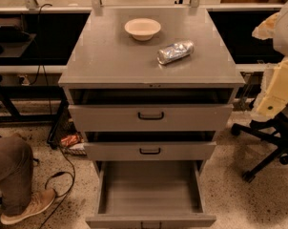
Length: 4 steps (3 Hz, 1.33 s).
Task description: Place redbull can into bottom drawer
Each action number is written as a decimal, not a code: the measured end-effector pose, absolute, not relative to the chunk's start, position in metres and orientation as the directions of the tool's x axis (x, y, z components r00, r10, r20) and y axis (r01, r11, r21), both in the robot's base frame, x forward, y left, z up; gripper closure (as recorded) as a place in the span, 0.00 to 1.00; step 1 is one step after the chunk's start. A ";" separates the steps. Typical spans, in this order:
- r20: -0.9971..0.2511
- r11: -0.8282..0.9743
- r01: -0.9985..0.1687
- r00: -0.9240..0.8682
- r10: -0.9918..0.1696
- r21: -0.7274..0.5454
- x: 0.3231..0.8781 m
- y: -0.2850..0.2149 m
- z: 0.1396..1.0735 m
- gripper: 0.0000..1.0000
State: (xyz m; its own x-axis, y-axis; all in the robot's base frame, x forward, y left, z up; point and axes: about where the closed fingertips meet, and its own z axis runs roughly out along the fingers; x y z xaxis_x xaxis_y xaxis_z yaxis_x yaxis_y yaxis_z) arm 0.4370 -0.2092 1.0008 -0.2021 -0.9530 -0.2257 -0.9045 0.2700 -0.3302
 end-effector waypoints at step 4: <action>-0.298 0.160 -0.922 -0.052 -0.953 -0.351 0.601 -0.188 0.975 0.00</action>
Offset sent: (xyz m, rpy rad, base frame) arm 0.0617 0.0036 -0.0433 0.0417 0.0333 0.0710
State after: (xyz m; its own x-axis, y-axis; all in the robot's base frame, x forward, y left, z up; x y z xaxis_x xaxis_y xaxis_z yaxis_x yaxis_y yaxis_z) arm 0.6009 -0.1882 0.9752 -0.0523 -0.9532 -0.2977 -0.9223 0.1604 -0.3515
